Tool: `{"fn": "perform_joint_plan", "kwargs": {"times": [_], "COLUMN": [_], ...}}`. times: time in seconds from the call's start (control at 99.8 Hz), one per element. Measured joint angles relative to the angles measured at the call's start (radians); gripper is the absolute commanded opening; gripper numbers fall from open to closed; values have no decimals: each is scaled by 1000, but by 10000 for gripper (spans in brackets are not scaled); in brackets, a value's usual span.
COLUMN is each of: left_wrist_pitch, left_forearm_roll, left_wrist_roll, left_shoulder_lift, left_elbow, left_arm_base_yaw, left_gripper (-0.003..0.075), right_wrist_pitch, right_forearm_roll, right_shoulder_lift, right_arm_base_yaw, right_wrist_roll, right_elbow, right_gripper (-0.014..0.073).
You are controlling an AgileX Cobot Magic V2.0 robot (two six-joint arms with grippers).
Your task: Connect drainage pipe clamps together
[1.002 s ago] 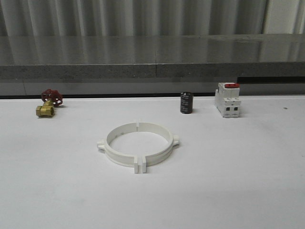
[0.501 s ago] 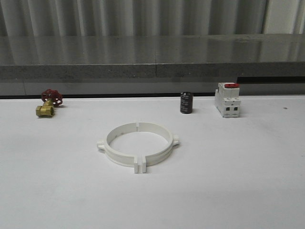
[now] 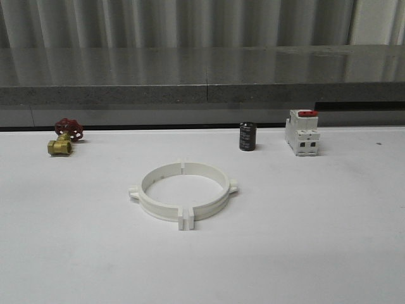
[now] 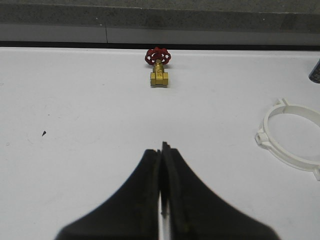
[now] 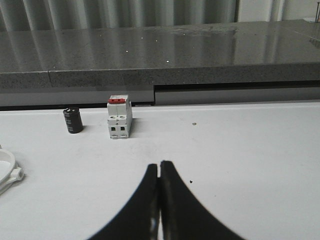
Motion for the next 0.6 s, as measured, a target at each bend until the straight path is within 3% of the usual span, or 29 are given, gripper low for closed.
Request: {"fn": "perform_joint_plan", "kwargs": {"times": [0.371,0.501,0.601], "left_wrist_pitch": [-22,-167,-280], "left_forearm_roll": [34,77,151], "left_wrist_roll": [0,-16,-103], "left_shoulder_lift": [-3,-23,-66], "left_elbow": [4,52,121], "left_arm_base_yaw": [0,0,0], "left_gripper": [-21,-21,-21], "right_wrist_pitch": [0,0,0], "right_forearm_roll": [1,1,1], "right_shoulder_lift": [0,0,0], "right_arm_base_yaw": [0,0,0], "right_wrist_roll": [0,0,0], "right_elbow": [0,0,0], "right_gripper": [-68,-68,-68]}}
